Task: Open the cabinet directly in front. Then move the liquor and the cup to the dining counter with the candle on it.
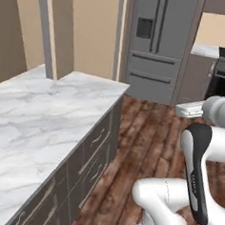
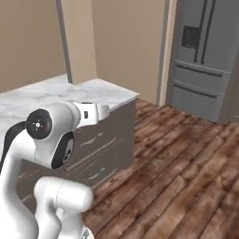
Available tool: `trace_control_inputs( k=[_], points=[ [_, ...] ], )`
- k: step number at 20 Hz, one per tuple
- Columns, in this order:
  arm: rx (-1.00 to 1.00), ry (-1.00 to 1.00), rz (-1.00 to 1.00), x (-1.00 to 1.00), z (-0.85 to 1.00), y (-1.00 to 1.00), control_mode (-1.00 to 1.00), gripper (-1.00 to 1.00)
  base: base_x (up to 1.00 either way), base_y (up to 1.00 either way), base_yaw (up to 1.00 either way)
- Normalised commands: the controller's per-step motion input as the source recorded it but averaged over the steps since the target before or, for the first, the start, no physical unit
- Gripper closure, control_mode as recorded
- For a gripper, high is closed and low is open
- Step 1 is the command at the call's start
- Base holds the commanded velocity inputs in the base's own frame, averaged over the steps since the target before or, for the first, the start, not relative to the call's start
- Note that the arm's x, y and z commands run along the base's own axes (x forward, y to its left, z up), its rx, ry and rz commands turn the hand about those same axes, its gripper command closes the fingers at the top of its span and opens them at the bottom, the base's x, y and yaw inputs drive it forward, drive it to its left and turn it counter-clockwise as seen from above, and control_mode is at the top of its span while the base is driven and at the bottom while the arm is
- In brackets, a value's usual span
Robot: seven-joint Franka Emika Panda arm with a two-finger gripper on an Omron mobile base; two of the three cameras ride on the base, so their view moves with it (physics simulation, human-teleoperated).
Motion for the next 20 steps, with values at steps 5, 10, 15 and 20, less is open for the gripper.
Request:
trace_control_inputs(
  k=[5, 10, 15, 20],
  points=[
    [0.00, 0.00, 0.00, 0.00, 0.00, 0.00, 1.00, -1.00, 0.12, -0.33, -0.66],
    [0.00, 0.00, 0.00, 0.00, 0.00, 0.00, 1.00, -1.00, 0.12, -0.28, -0.62],
    [0.00, 0.00, 0.00, 0.00, 0.00, 0.00, 1.00, -1.00, 0.13, -0.31, -0.59],
    [0.00, 0.00, 0.00, 0.00, 0.00, 0.00, 1.00, -1.00, 0.21, -0.19, -0.54]
  ],
)
